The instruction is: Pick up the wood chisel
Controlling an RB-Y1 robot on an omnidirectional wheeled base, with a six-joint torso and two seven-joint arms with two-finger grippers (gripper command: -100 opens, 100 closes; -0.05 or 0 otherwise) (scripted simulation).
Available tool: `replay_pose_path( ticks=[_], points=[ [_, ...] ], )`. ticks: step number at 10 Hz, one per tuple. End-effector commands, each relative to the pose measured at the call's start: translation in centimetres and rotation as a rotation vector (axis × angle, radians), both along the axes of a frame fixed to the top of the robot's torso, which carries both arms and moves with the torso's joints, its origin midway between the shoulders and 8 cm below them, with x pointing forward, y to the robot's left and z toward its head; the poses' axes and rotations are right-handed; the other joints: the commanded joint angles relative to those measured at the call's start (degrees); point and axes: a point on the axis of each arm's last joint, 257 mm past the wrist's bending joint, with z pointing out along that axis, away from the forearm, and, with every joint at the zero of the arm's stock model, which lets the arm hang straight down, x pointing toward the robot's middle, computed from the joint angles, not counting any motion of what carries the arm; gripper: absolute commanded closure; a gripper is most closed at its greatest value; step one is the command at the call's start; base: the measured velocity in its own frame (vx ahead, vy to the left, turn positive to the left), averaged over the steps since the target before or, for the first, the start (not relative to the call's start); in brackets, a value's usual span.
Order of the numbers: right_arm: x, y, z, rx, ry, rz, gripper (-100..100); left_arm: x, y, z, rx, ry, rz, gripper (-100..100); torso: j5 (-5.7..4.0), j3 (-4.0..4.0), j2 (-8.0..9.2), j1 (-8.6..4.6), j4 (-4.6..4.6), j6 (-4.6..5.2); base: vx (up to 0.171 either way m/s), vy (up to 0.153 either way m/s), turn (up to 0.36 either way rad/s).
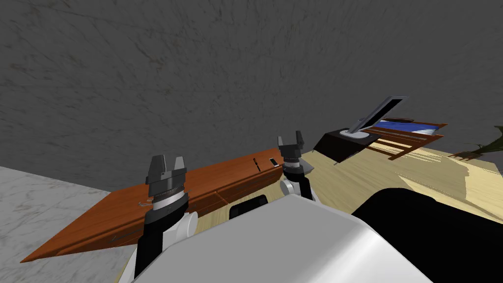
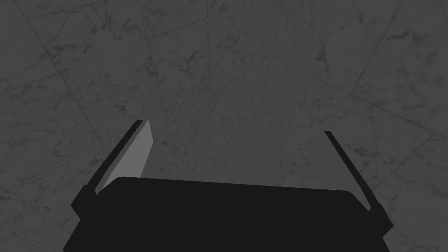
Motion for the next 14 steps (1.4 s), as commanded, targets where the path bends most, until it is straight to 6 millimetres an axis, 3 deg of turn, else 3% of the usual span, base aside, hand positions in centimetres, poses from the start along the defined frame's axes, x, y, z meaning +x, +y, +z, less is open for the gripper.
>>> replay_pose_path(
  ticks=[1, 4, 8, 9, 14],
  points=[
    [0.9, 0.6, -0.7, -0.049, 0.028, 0.014, -100, 0.0, 0.0, 0.0, 0.000, 0.000, 0.000, 0, 0.00, 0.00, 0.00, 0.00, 0.00, 0.00, 0.006, -0.028, 0.108],
    [3.1, 1.2, -2.4, -0.135, 0.089, 0.022, -100, 0.0, 0.0, 0.0, 0.000, 0.000, 0.000, 0, -0.06, -0.01, -0.02, -0.29, -0.01, -0.02, 0.000, -0.070, 0.163],
    [7.3, 1.3, -6.2, -0.276, 0.208, 0.005, -100, 0.0, 0.0, 0.0, 0.000, 0.000, 0.000, 0, -0.08, -0.02, -0.02, -0.38, -0.01, -0.02, -0.007, -0.083, 0.222],
    [7.4, 1.2, -6.3, -0.276, 0.212, 0.004, -100, 0.0, 0.0, 0.0, 0.000, 0.000, 0.000, 0, -0.09, 0.00, 0.00, -0.41, 0.00, -0.01, -0.010, -0.068, 0.079],
    [12.2, -0.4, -11.4, -0.433, 0.364, -0.049, -100, 0.0, 0.0, 0.0, 0.000, 0.000, 0.000, 0, -0.07, -0.02, -0.03, -0.28, -0.01, 0.03, -0.015, -0.065, 0.217]
  ],
)
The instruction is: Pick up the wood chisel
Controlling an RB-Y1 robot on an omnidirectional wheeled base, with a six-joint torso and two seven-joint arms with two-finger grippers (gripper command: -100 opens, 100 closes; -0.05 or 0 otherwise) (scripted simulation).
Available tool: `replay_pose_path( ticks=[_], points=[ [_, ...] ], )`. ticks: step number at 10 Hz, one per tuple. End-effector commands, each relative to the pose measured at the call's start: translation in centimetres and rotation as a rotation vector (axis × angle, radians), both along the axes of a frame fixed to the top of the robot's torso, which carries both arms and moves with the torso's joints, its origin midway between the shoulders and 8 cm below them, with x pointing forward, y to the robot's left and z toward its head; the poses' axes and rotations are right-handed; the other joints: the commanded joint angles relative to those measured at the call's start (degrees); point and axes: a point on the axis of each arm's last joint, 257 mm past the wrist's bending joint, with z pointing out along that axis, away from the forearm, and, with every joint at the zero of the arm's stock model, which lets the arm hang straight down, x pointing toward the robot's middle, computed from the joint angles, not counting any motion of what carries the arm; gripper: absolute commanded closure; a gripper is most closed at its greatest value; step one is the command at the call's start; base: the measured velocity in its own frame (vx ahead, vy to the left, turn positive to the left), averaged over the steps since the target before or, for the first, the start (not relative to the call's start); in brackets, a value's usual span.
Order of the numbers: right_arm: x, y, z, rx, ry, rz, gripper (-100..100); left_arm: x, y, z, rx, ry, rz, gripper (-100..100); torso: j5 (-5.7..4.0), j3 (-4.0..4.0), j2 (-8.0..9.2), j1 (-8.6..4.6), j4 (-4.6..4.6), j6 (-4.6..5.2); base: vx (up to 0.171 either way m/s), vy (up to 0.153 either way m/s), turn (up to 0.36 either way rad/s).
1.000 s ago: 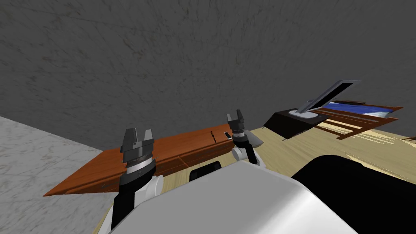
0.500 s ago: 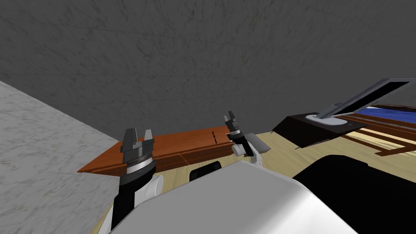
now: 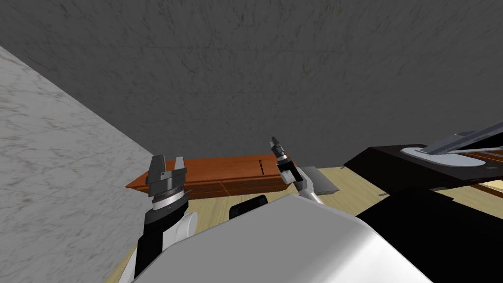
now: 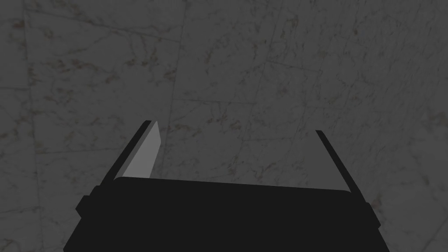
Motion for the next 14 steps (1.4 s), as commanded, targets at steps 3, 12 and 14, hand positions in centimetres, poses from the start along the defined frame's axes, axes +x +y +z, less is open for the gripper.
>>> replay_pose_path(
  ticks=[3, 12, 14],
  points=[
    [2.9, -1.7, -3.3, -0.105, 0.093, -0.048, -100, 0.0, 0.0, 0.0, 0.000, 0.000, 0.000, 0, 0.01, -0.01, -0.01, 0.03, 0.00, -0.01, -0.018, -0.052, 0.240],
    [6.9, -6.9, -11.1, -0.256, 0.300, -0.155, -100, 0.0, 0.0, 0.0, 0.000, 0.000, 0.000, 0, 0.03, -0.01, -0.02, 0.14, 0.00, 0.05, -0.021, -0.031, 0.164],
    [7.5, -8.7, -13.5, -0.289, 0.363, -0.186, -100, 0.0, 0.0, 0.0, 0.000, 0.000, 0.000, 0, 0.02, -0.01, -0.01, 0.11, 0.00, 0.07, -0.023, -0.025, 0.166]
  ],
)
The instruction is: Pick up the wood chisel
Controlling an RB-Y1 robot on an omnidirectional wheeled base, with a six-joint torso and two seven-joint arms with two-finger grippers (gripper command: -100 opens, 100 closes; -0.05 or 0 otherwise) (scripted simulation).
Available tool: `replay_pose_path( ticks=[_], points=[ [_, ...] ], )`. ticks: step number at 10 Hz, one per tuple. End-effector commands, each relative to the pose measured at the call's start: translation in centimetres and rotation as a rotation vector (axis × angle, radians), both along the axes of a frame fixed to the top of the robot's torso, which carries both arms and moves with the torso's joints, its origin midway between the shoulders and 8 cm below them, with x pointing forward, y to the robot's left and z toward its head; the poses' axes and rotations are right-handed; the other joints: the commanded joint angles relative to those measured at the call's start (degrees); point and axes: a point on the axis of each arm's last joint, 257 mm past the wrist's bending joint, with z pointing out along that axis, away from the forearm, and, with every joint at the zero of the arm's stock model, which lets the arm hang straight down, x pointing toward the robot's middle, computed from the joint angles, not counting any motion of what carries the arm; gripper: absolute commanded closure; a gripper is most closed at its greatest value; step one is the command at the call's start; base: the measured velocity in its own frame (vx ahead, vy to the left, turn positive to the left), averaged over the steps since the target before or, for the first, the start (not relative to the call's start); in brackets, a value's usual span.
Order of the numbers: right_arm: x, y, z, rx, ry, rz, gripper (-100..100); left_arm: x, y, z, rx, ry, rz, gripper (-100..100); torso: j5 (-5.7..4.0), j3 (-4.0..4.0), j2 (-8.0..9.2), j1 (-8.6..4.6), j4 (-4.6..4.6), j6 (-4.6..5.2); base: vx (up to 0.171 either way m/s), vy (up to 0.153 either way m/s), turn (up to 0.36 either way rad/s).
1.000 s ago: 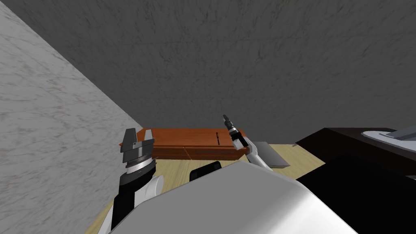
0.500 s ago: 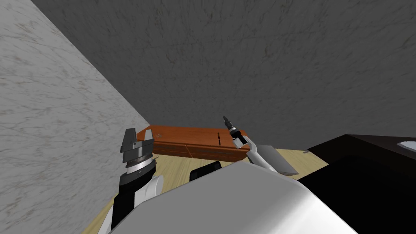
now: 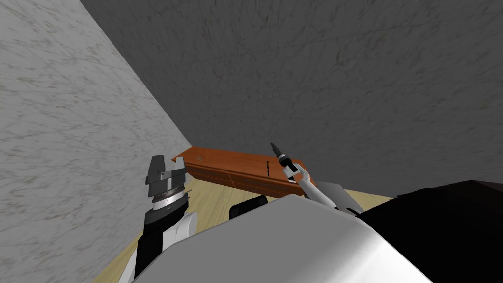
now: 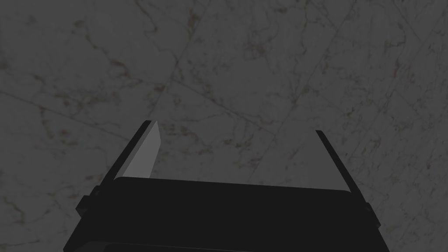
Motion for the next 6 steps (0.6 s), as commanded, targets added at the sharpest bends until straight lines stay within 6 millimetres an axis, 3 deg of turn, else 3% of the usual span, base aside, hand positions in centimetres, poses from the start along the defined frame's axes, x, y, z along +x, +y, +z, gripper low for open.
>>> replay_pose_path(
  ticks=[1, 6],
  points=[
    [0.4, -1.1, -1.5, -0.018, 0.043, -0.023, -100, 0.0, 0.0, 0.0, 0.000, 0.000, 0.000, 0, 0.00, 0.00, 0.00, 0.00, 0.00, 0.00, -0.022, -0.024, 0.140],
    [1.0, -6.2, -7.4, -0.105, 0.207, -0.113, -100, 0.0, 0.0, 0.0, 0.000, 0.000, 0.000, 0, 0.01, -0.01, -0.01, 0.04, 0.00, 0.06, -0.024, -0.014, 0.209]
  ],
)
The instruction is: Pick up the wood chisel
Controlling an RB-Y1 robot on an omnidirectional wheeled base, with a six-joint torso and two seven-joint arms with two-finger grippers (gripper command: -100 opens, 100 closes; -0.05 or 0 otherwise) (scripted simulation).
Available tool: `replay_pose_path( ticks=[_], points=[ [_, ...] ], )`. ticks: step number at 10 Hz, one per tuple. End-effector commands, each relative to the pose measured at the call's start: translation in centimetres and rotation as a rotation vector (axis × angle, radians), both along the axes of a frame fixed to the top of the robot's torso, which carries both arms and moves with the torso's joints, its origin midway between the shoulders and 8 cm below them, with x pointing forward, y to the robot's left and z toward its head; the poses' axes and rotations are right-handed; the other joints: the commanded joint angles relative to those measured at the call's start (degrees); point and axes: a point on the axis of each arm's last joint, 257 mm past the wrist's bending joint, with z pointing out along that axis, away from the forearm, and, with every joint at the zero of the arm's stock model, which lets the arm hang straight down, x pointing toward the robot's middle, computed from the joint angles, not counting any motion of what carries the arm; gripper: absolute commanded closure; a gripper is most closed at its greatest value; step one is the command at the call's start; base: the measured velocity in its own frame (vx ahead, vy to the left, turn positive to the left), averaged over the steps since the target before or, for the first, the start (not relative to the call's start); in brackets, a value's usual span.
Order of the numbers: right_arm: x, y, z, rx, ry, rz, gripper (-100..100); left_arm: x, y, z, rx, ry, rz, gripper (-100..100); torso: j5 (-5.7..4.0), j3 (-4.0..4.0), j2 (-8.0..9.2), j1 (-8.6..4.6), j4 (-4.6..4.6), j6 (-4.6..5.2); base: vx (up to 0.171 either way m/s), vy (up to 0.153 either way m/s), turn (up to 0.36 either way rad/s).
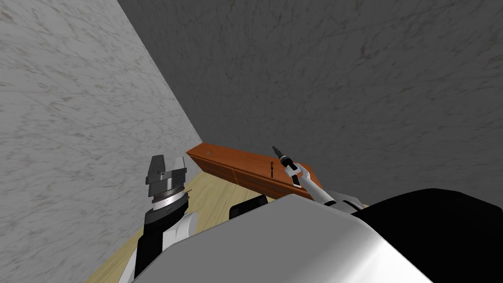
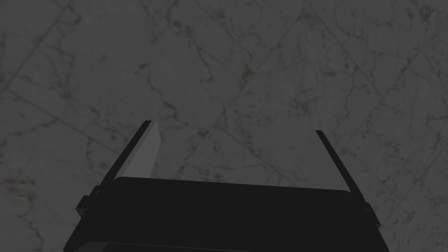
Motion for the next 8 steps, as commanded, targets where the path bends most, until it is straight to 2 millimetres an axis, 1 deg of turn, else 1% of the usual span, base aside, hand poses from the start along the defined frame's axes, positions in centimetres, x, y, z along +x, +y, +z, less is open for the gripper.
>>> replay_pose_path(
  ticks=[1, 2, 3, 4, 5, 6, 7, 8],
  points=[
    [-0.4, -1.3, -1.8, -0.013, 0.048, -0.026, -100, 0.0, 0.0, 0.0, 0.000, 0.000, 0.000, 0, 0.00, 0.00, 0.00, 0.00, 0.00, 0.00, -0.021, -0.009, 0.129],
    [-0.4, -1.3, -1.8, -0.013, 0.048, -0.026, -100, 0.0, 0.0, 0.0, 0.000, 0.000, 0.000, 0, 0.00, 0.00, 0.01, 0.01, 0.00, 0.06, -0.008, -0.003, -0.019],
    [-0.3, -2.4, -2.6, -0.038, 0.080, -0.044, -100, 0.0, 0.0, 0.0, 0.000, 0.000, 0.000, 0, 0.00, -0.01, -0.02, 0.02, -0.01, 0.07, -0.014, 0.002, 0.244],
    [-0.7, -3.0, -3.6, -0.038, 0.102, -0.056, -100, 0.0, 0.0, 0.0, 0.000, 0.000, 0.000, 0, 0.01, -0.02, -0.04, 0.04, -0.01, -0.01, -0.016, -0.006, 0.166],
    [-0.9, -3.3, -4.2, -0.038, 0.113, -0.062, -100, 0.0, 0.0, 0.0, 0.000, 0.000, 0.000, 0, 0.00, -0.02, -0.03, 0.02, -0.01, 0.06, -0.008, -0.004, -0.023],
    [-1.2, -4.8, -5.7, -0.060, 0.161, -0.087, -100, 0.0, 0.0, 0.0, 0.000, 0.000, 0.000, 0, 0.00, -0.02, -0.04, 0.02, -0.01, 0.08, -0.016, 0.007, 0.230],
    [-1.6, -5.3, -6.6, -0.059, 0.180, -0.097, -100, 0.0, 0.0, 0.0, 0.000, 0.000, 0.000, 0, 0.01, -0.02, -0.04, 0.06, -0.01, 0.00, -0.016, 0.001, 0.156],
    [-1.7, -6.4, -7.4, -0.080, 0.212, -0.115, -100, 0.0, 0.0, 0.0, 0.000, 0.000, 0.000, 0, 0.01, -0.02, -0.03, 0.04, -0.01, 0.06, -0.022, 0.006, 0.254]
  ],
)
